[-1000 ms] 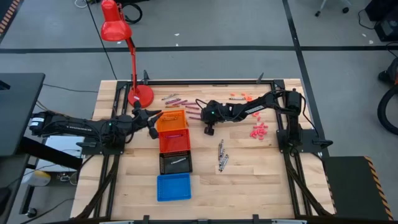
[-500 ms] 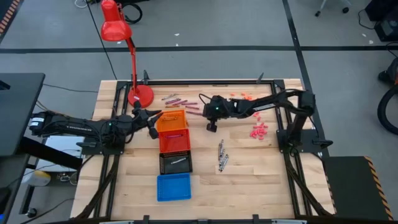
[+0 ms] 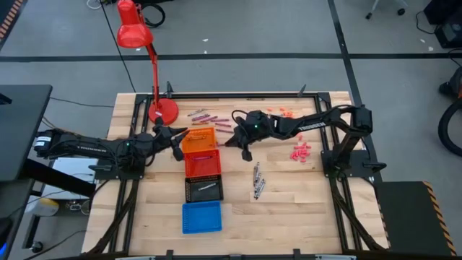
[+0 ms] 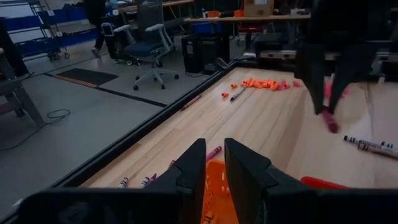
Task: Sort crayons
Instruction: Put the red crayon into the red basket
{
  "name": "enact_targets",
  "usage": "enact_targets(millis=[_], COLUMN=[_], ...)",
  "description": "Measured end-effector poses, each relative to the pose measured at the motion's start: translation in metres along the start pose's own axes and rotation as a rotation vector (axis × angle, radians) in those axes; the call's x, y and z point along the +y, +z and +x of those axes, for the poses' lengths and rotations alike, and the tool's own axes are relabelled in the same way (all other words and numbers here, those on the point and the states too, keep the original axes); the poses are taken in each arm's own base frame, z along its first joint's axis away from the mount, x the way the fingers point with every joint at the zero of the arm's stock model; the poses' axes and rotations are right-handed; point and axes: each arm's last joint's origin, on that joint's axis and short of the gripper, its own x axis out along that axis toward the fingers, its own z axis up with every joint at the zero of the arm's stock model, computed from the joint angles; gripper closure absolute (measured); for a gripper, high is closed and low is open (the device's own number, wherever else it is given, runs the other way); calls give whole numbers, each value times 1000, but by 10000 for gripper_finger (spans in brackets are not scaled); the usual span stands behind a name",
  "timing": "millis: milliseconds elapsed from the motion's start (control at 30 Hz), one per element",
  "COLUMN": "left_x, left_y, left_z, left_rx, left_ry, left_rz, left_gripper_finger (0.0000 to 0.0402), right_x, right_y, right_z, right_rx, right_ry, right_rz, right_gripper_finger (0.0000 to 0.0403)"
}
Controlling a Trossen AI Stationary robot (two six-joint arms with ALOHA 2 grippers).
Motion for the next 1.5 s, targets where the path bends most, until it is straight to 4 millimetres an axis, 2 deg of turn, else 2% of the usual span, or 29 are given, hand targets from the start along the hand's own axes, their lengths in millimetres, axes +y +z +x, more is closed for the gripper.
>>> enact_targets(millis=[333, 700, 800, 967, 1167, 1367, 1500], left_x=[0, 0, 0, 0, 0, 0, 0], left_y=[3, 4, 4, 4, 4, 4, 3], left_z=[0, 0, 0, 0, 0, 0, 0], left_rx=[-29, -38, -38, -37, -36, -31, -26], left_ry=[-1, -1, -1, -1, -1, -1, -1], left_rz=[-21, -28, -28, -27, -27, -23, -20], left_gripper_finger=[331, 331, 331, 331, 331, 331, 331], right_x=[22, 35, 33, 32, 32, 32, 32], right_y=[16, 25, 18, 0, -8, -7, -9], right_z=[6, 9, 19, 50, 82, 97, 97], right_rx=[-130, -215, -202, -128, -45, 11, 26], right_ry=[40, 57, 47, 65, 117, 114, 100], right_rz=[-68, -116, -102, -67, -54, -59, -58], right_gripper_finger=[368, 368, 368, 368, 368, 368, 358])
